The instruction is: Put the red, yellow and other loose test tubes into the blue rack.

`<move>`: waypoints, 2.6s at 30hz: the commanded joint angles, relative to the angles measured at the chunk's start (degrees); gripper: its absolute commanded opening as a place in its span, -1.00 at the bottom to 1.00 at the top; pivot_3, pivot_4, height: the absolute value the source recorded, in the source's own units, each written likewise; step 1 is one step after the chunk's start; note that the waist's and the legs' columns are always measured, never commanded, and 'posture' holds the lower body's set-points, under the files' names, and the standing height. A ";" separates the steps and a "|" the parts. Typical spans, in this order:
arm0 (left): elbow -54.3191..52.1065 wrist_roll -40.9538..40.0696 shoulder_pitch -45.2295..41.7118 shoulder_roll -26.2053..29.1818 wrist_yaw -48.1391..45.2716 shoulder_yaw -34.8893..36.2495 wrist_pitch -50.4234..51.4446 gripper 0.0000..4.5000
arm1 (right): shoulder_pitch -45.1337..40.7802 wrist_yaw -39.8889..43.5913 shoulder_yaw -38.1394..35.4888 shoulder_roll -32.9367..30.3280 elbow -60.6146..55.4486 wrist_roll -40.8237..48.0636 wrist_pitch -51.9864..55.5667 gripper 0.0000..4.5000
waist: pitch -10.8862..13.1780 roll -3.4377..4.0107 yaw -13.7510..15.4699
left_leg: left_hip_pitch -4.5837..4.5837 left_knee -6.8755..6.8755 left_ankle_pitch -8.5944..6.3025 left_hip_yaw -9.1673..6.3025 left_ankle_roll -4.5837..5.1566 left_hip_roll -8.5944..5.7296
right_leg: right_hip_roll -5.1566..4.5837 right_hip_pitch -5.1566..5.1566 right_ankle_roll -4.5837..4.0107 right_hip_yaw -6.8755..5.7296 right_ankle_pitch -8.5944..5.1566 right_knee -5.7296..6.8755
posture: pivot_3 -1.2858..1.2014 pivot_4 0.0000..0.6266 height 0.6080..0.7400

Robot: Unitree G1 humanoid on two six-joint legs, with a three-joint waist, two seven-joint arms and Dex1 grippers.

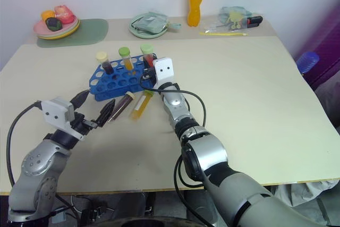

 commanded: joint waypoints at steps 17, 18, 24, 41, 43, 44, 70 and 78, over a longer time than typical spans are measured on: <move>-0.88 0.60 0.46 -0.13 0.47 -0.13 -2.16 1.00 | 0.11 7.66 -2.17 0.43 -3.22 3.63 -2.41 0.89 | 0.01 0.01 -0.10 | 0.01 -0.01 0.00 0.01 0.00 0.03 | 0.00 -0.01 0.00 0.01 0.00 0.00 | 0.03 -0.52 0.83; -1.15 0.53 0.52 -0.09 0.64 -0.11 -1.98 1.00 | -0.08 8.04 -2.27 0.32 -3.71 3.87 -3.08 0.89 | 0.01 0.01 -0.10 | 0.01 -0.01 0.00 0.01 0.00 0.03 | 0.00 -0.01 0.00 0.01 0.00 0.00 | 0.03 -0.52 0.83; -2.77 0.57 1.13 0.00 1.87 0.59 -0.53 1.00 | -0.07 10.17 -3.56 -1.77 -8.76 6.07 -4.71 0.89 | 0.01 0.01 -0.06 | 0.01 -0.01 0.00 0.01 0.00 0.03 | -0.01 -0.01 0.00 0.01 0.00 0.00 | 0.03 -0.52 0.83; -7.83 -16.69 -2.35 17.24 0.20 13.87 32.29 1.00 | 21.21 37.54 5.74 -37.35 -78.73 24.68 66.57 0.89 | 0.07 0.12 -0.46 | 0.08 -0.04 -0.01 -0.02 0.03 0.16 | 0.06 0.04 -0.09 0.04 -0.05 0.01 | 0.03 -0.52 0.83; -6.84 -16.00 -3.07 19.79 -0.50 13.12 33.69 1.00 | 21.37 36.55 7.39 -38.88 -82.77 24.38 72.21 0.89 | 0.07 0.12 -0.40 | 0.11 -0.05 -0.01 -0.03 0.03 0.19 | 0.12 0.03 -0.12 0.04 -0.07 0.05 | 0.03 -0.52 0.83; -6.19 -15.77 -3.70 21.16 -0.81 12.28 34.86 1.00 | 21.69 36.47 8.51 -39.75 -84.89 24.10 74.36 0.89 | 0.07 0.12 -0.16 | 0.11 -0.05 -0.01 -0.05 0.03 0.18 | 0.12 0.04 -0.13 0.04 -0.07 0.04 | 0.03 -0.52 0.83; 14.73 -28.08 -60.48 12.13 21.77 -23.02 78.05 1.00 | 29.16 49.34 13.52 -51.98 -91.76 21.88 70.51 0.89 | 0.30 -0.33 1.73 | -0.03 0.00 0.07 -0.15 -0.10 0.07 | 0.08 -0.01 -0.07 -0.05 -0.06 -0.02 | 0.03 -0.52 0.83; 20.08 -35.43 -59.98 4.01 35.91 -25.28 78.05 1.00 | 31.27 52.19 12.87 -53.91 -93.70 23.83 70.62 0.89 | 0.37 -0.47 1.82 | -0.05 0.13 0.08 -0.17 -0.11 -0.01 | -0.02 0.05 -0.05 -0.05 -0.05 -0.01 | 0.03 -0.52 0.83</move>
